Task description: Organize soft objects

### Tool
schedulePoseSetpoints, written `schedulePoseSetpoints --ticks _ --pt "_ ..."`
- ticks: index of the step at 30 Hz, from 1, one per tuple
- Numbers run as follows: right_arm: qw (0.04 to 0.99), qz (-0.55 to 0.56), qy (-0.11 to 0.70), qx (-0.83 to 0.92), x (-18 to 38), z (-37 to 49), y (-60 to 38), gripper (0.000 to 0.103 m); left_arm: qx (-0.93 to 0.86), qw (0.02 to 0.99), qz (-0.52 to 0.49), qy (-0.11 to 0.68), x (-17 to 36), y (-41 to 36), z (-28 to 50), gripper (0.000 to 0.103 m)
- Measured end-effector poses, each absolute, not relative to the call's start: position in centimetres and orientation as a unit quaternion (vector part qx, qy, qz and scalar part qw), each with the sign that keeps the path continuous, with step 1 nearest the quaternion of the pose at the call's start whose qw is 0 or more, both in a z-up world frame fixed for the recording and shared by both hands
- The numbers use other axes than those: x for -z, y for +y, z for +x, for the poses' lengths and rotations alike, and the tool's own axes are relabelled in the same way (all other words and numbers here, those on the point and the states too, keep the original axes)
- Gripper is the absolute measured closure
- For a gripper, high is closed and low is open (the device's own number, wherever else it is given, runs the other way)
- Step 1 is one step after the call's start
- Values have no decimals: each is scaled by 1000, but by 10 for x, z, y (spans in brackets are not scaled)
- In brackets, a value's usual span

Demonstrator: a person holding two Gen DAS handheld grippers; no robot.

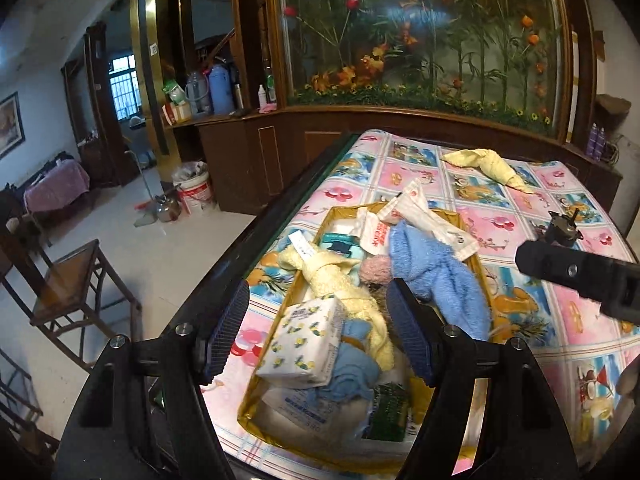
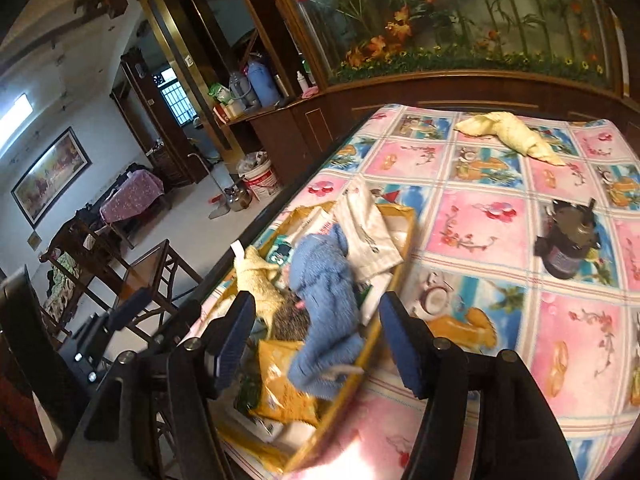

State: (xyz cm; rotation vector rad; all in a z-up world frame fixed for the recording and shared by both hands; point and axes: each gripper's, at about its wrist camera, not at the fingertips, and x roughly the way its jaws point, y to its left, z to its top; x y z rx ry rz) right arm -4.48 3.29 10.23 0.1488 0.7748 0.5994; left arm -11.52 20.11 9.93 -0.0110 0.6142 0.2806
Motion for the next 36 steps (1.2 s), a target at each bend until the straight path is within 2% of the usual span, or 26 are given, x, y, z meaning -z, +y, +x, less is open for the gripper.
schedulePoseSetpoints --ticks 27,34,36 --pt "880 132 392 -234 -61 -79 -69 36 -109 939 51 322 -104 134 -127 31" --pt "881 172 408 -165 -40 -80 -127 36 -94 911 -20 401 -74 172 -99 31" --pt "881 184 408 -151 -36 -80 -140 36 -114 895 -10 431 -57 180 -86 31"
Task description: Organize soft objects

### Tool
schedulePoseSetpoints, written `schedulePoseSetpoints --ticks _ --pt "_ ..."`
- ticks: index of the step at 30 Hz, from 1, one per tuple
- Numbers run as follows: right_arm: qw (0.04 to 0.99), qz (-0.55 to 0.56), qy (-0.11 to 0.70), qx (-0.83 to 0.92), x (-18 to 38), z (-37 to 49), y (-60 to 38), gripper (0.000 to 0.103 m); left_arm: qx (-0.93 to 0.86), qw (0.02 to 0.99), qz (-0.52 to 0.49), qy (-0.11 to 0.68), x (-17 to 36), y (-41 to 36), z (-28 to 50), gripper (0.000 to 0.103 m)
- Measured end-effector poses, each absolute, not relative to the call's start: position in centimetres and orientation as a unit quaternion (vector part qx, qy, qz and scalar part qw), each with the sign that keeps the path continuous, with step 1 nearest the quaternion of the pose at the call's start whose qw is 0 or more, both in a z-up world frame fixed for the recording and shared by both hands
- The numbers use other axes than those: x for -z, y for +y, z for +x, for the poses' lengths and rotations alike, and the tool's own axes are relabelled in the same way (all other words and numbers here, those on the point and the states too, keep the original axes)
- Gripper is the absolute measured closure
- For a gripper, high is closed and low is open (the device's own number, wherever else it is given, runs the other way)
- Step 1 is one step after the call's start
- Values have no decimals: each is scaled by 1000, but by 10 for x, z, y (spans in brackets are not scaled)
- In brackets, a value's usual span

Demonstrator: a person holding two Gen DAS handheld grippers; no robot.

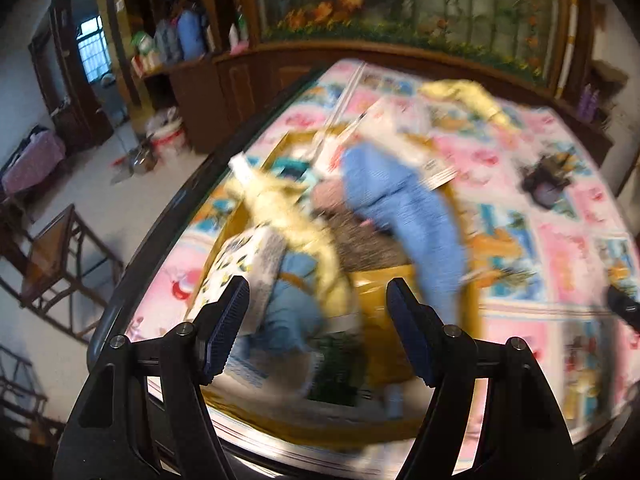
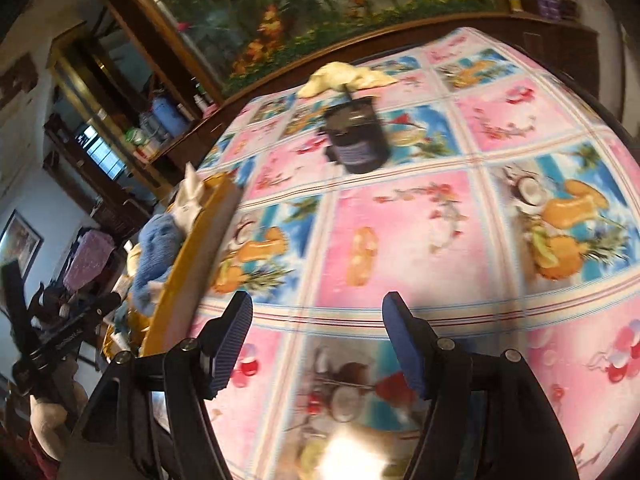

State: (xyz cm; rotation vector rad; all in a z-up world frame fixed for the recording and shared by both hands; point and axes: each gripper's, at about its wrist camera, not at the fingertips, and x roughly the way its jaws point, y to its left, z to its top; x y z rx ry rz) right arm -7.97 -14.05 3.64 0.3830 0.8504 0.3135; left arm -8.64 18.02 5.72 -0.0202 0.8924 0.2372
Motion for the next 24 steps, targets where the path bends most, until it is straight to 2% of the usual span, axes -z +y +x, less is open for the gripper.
schedulePoseSetpoints --ticks 4,9,13,15,20,24 --pt "878 202 410 -141 -31 -76 -153 36 -138 878 91 450 -38 164 -75 31" --pt "883 198 402 -140 -30 -75 -156 36 -124 903 57 407 -75 174 -76 31" --pt "880 210 405 -134 -21 -70 -161 36 -133 904 82 397 -90 171 -39 31" --pt "878 213 409 -129 -19 -69 -162 36 -139 901 115 394 -84 163 -19 31" --pt "880 210 405 -132 -20 -71 -163 36 -144 861 196 447 -34 150 27 31" --pt "877 215 407 -137 -19 -69 -164 36 -121 872 140 454 -49 170 22 31"
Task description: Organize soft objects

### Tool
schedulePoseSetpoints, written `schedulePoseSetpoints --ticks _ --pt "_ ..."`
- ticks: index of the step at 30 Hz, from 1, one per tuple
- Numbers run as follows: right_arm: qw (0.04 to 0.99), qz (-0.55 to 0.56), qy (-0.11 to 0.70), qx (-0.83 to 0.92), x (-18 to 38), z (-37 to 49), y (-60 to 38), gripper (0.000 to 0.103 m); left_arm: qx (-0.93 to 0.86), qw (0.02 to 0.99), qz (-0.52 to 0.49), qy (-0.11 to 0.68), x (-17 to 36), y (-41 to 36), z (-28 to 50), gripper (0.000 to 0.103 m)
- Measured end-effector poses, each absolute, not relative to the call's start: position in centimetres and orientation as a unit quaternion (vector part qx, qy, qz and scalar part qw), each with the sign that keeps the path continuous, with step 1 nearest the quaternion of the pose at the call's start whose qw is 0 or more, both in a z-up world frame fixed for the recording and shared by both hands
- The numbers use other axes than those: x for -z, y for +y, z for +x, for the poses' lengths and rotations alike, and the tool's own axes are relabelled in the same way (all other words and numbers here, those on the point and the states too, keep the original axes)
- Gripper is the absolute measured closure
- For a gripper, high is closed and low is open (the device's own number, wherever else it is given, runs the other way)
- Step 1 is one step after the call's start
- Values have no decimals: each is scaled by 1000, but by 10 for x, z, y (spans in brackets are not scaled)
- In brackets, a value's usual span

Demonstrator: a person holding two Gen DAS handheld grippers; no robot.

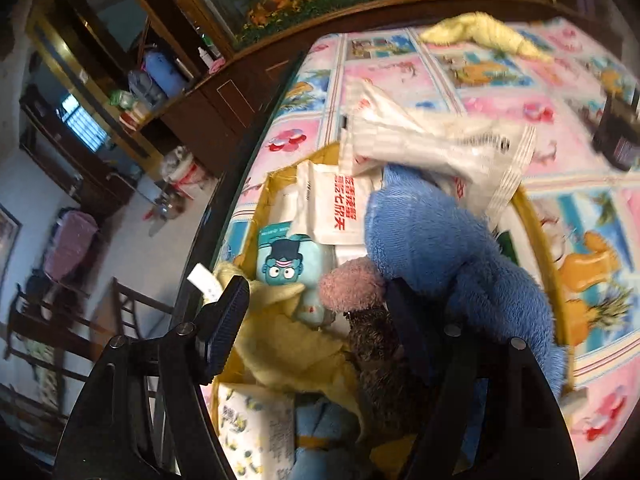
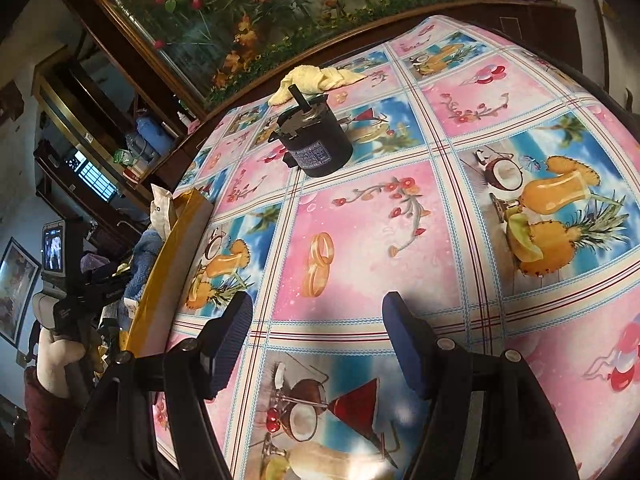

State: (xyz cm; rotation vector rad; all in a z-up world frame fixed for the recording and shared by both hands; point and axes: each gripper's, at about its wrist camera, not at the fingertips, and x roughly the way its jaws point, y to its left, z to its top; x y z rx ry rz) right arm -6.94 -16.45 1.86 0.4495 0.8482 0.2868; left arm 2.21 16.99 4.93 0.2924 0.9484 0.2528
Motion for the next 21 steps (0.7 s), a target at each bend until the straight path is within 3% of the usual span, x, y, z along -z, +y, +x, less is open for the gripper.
schedulePoseSetpoints --ticks 7,14,16,21 --pt "866 227 421 -144 -13 -63 -166 36 -103 904 81 407 -97 173 61 31" --pt "868 231 419 -131 -13 -64 -169 36 -146 863 207 437 -52 140 122 30" --pt "868 232 420 -128 -12 -62 -169 36 -146 867 236 413 -52 135 117 30" --pt "871 223 418 -125 -12 -60 -167 35 -135 895 196 378 -87 149 89 30"
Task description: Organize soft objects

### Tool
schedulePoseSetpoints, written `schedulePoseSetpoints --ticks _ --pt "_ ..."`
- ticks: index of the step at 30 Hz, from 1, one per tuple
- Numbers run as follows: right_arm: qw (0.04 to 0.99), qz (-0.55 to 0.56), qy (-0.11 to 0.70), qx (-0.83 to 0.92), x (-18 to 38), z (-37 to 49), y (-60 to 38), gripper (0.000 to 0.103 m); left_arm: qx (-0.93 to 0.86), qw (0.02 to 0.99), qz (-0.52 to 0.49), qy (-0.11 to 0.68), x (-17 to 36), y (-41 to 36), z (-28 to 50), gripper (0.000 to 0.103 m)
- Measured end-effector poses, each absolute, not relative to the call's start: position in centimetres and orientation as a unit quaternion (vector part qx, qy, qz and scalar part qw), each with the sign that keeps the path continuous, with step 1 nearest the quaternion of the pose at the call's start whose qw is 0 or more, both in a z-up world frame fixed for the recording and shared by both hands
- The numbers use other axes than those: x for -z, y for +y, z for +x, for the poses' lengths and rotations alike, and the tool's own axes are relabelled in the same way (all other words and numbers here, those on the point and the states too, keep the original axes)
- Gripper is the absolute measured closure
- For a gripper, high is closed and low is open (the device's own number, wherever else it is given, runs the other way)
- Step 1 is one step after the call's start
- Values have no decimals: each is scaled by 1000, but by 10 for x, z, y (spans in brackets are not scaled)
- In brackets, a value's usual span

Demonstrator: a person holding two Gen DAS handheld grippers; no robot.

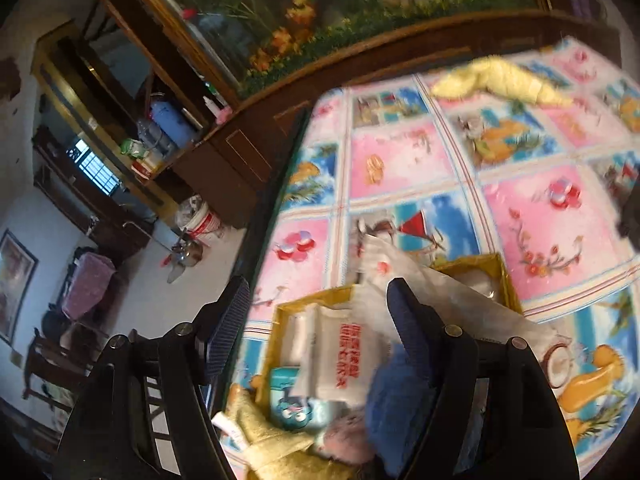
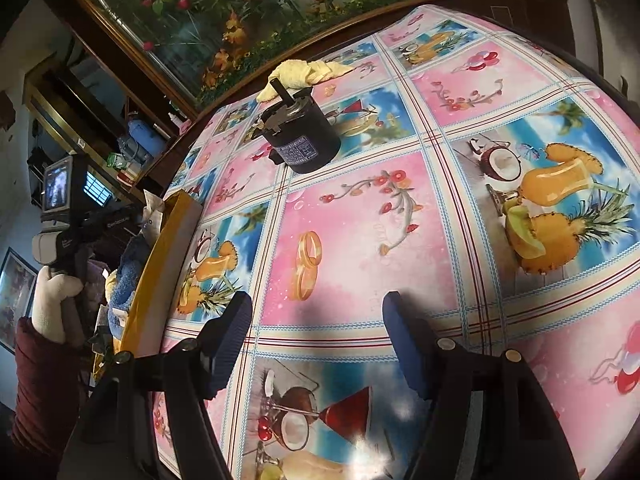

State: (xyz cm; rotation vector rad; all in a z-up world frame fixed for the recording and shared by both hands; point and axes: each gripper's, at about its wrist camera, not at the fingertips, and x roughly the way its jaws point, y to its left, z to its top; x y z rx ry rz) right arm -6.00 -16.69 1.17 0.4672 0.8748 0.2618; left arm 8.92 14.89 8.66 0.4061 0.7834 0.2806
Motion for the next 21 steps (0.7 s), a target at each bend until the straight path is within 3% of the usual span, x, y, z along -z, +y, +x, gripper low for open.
schedulePoseSetpoints --ticks 5,6,7,8,13,21 --pt "874 222 416 -119 -12 -60 -167 35 -133 957 114 232 -167 170 -12 27" --pt "875 221 414 -118 -13 -60 -167 35 -126 970 92 188 -181 174 -44 20" --pt "877 219 412 -118 -14 -61 -167 35 -117 979 67 153 -191 179 -71 0" --pt "879 215 409 -119 -15 -62 -166 35 -107 985 38 128 -195 186 -94 0" --pt "899 161 390 -115 -31 -73 -146 35 -105 972 -4 212 -171 193 -115 0" --pt "902 30 372 -218 -62 -114 -46 34 -151 954 -27 259 -130 181 -126 0"
